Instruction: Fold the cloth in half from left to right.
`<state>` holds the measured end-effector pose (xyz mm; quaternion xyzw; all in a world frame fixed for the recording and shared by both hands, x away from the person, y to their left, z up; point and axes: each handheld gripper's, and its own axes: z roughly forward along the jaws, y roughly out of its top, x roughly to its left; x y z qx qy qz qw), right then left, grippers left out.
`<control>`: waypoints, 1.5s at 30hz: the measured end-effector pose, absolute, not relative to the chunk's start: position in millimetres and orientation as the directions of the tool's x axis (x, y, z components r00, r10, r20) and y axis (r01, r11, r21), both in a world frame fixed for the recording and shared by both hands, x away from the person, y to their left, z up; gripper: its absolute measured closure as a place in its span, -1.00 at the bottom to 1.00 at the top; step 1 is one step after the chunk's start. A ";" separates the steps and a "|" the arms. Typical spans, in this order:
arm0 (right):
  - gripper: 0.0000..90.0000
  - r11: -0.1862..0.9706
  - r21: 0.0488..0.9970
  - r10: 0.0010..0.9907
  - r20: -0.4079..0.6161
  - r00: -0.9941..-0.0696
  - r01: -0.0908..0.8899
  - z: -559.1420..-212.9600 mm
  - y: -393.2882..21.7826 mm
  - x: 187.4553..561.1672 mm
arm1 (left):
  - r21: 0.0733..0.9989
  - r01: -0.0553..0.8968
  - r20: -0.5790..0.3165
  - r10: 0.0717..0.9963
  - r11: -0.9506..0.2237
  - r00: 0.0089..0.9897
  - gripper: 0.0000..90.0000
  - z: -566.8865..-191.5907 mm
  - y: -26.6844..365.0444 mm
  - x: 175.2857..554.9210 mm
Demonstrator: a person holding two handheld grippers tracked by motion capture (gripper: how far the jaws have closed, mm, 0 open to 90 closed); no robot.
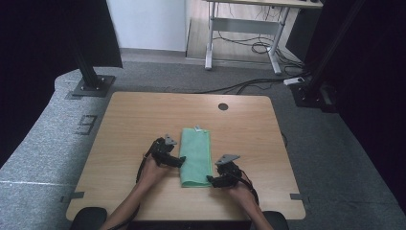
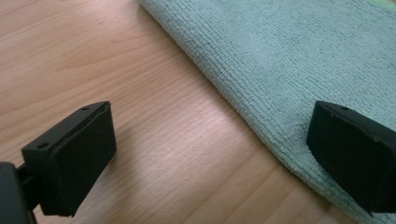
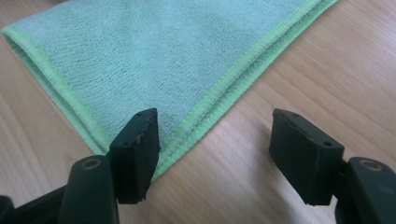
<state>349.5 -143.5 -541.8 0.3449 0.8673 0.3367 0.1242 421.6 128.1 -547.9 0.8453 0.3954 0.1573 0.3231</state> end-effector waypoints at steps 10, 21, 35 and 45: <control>-0.31 0.538 0.676 0.673 0.015 -0.740 0.503 -542.8 -126.3 360.6 | 0.675 0.584 -0.001 0.791 -0.451 0.612 -0.97 -548.6 143.7 429.2; -0.35 0.536 0.690 0.673 -0.001 -0.740 0.486 -542.5 -126.9 359.2 | 0.684 0.559 0.010 0.773 -0.468 0.634 -0.95 -541.4 145.2 422.2; -0.65 0.491 0.729 0.697 0.001 -0.717 0.477 -530.2 -141.2 355.6 | 0.719 0.530 -0.032 0.740 -0.450 0.672 -0.95 -518.6 167.8 385.0; -0.79 0.480 0.740 0.707 -0.009 -0.707 0.471 -522.2 -159.9 351.4 | 0.726 0.516 -0.023 0.734 -0.454 0.679 -0.95 -514.3 184.4 357.3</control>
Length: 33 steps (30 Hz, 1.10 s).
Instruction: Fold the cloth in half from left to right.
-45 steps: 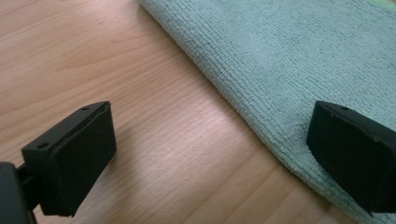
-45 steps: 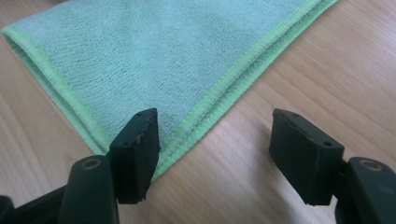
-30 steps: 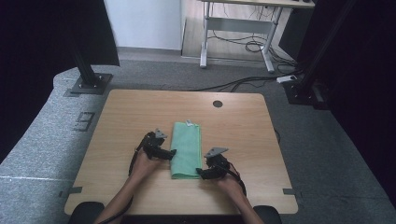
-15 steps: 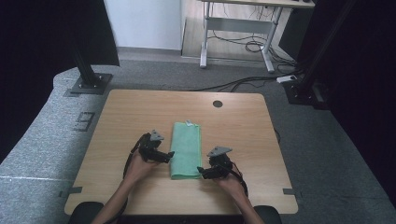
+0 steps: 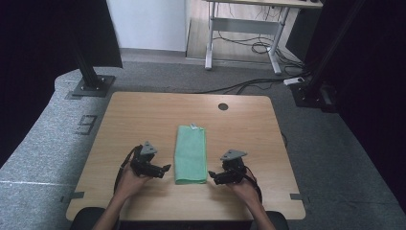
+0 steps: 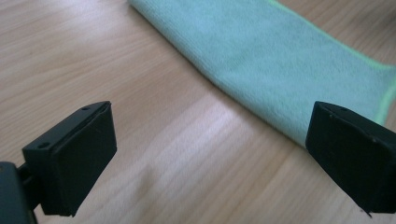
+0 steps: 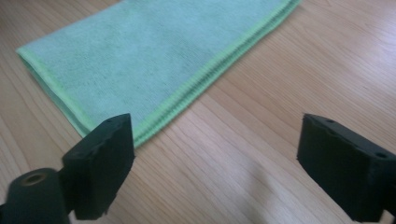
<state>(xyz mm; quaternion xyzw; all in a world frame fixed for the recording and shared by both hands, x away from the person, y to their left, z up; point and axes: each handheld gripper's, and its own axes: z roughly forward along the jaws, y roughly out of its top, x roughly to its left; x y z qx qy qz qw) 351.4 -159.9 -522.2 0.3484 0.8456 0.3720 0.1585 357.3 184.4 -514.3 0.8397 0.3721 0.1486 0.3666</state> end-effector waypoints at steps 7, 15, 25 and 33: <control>-0.95 0.478 0.730 0.733 -0.024 -0.680 0.489 -524.4 -177.0 349.1 | 0.719 0.526 -0.021 0.742 -0.454 0.670 -0.98 -521.9 200.2 345.5; -1.00 0.472 0.717 0.755 -0.028 -0.655 0.513 -532.8 -194.2 347.0 | 0.699 0.551 -0.022 0.755 -0.457 0.655 -1.00 -536.4 213.5 342.2; -1.00 0.466 0.684 0.769 0.001 -0.640 0.561 -552.3 -203.3 351.5 | 0.679 0.573 -0.023 0.767 -0.459 0.642 -1.00 -547.8 217.8 349.3; -1.00 0.432 0.714 0.781 0.009 -0.624 0.551 -556.7 -204.7 352.3 | 0.659 0.581 -0.006 0.769 -0.478 0.640 -1.00 -548.9 214.2 350.6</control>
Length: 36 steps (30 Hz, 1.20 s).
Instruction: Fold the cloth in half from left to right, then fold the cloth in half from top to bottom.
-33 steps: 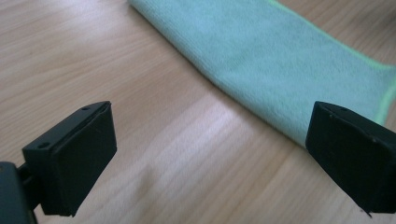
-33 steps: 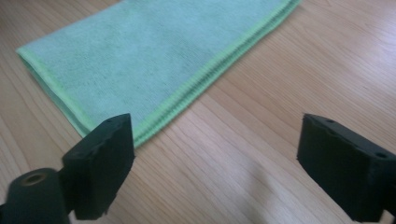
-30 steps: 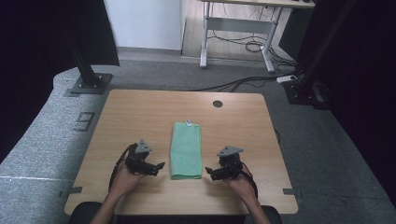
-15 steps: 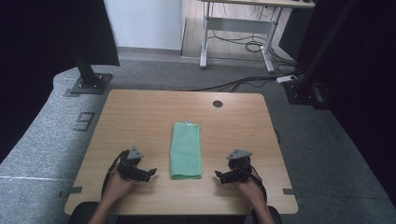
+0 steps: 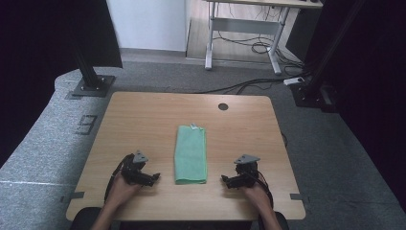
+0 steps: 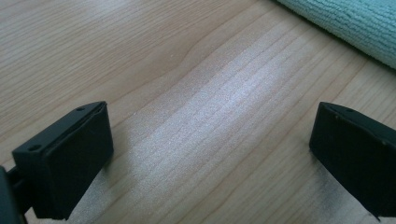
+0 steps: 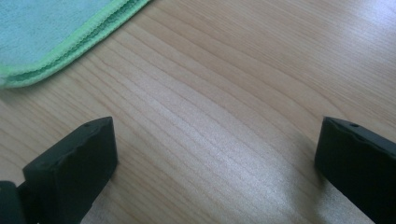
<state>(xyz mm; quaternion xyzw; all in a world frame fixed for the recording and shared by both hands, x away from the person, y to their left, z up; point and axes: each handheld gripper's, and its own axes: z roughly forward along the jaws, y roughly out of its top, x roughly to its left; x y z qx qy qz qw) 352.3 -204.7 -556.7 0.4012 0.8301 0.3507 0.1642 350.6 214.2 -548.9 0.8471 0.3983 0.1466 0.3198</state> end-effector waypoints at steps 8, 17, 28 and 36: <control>-1.00 0.430 0.714 0.784 0.009 -0.621 0.552 -556.7 -204.2 352.4 | 0.659 0.581 -0.006 0.769 -0.478 0.639 -1.00 -548.9 214.1 350.7; -1.00 0.429 0.714 0.784 0.010 -0.621 0.553 -556.7 -204.1 352.8 | 0.658 0.582 -0.007 0.769 -0.478 0.639 -1.00 -548.9 214.1 350.9; -1.00 0.424 0.709 0.792 0.011 -0.610 0.564 -555.8 -202.3 354.7 | 0.658 0.583 -0.007 0.770 -0.477 0.638 -1.00 -548.9 213.8 351.6; -1.00 0.412 0.716 0.779 0.043 -0.625 0.563 -549.5 -189.4 356.7 | 0.658 0.584 -0.006 0.772 -0.475 0.635 -1.00 -548.9 213.5 351.9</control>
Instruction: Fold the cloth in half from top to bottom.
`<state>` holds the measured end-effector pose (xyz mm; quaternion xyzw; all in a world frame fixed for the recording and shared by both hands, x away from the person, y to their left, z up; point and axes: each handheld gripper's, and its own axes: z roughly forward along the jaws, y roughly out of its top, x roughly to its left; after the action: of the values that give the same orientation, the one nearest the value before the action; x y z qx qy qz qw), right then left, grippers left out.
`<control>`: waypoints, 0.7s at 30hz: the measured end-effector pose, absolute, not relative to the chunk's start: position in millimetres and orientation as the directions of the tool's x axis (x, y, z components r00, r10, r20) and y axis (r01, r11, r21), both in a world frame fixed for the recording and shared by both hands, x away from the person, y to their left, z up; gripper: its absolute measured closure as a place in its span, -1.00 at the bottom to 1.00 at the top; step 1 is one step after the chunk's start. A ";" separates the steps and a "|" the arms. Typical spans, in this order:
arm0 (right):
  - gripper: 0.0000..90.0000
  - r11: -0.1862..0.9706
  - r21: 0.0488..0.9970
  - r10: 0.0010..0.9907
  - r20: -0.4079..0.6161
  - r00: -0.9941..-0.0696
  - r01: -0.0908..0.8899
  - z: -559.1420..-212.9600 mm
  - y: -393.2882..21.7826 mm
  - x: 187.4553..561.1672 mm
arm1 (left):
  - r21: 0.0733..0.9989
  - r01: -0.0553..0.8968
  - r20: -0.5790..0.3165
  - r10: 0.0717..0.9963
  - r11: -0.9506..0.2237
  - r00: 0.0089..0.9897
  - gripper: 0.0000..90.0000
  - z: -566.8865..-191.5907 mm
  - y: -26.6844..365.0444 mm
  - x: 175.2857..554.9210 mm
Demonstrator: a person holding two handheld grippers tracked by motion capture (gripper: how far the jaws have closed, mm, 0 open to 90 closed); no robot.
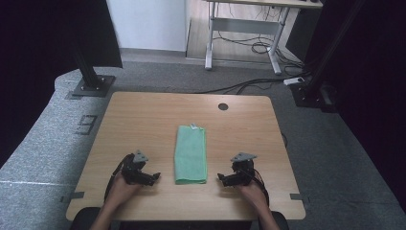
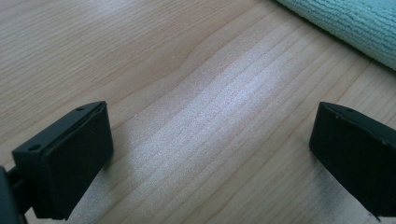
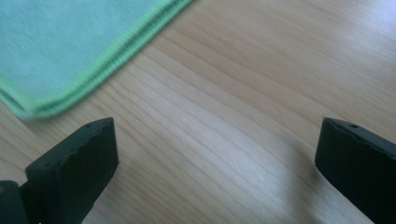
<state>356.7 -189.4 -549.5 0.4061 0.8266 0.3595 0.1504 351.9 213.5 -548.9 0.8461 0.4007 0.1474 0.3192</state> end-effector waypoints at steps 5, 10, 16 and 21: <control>-0.98 0.385 0.734 0.775 0.072 -0.627 0.559 -543.3 -175.5 360.3 | 0.658 0.586 -0.006 0.775 -0.473 0.632 -1.00 -548.9 213.0 352.2; -0.98 0.383 0.746 0.760 0.081 -0.645 0.545 -537.0 -155.9 366.5 | 0.658 0.589 -0.007 0.779 -0.468 0.627 -1.00 -548.9 212.2 352.5; -0.98 0.416 0.733 0.750 0.058 -0.659 0.538 -537.7 -133.2 378.4 | 0.659 0.590 -0.007 0.780 -0.468 0.626 -1.00 -548.9 212.0 352.6; -0.95 0.437 0.712 0.760 0.035 -0.649 0.550 -544.2 -122.6 388.0 | 0.658 0.590 -0.008 0.780 -0.467 0.626 -1.00 -548.9 212.0 352.6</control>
<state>388.0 -122.6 -544.2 0.3926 0.8347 0.3571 0.1469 352.6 212.0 -548.9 0.8435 0.4060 0.1489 0.3187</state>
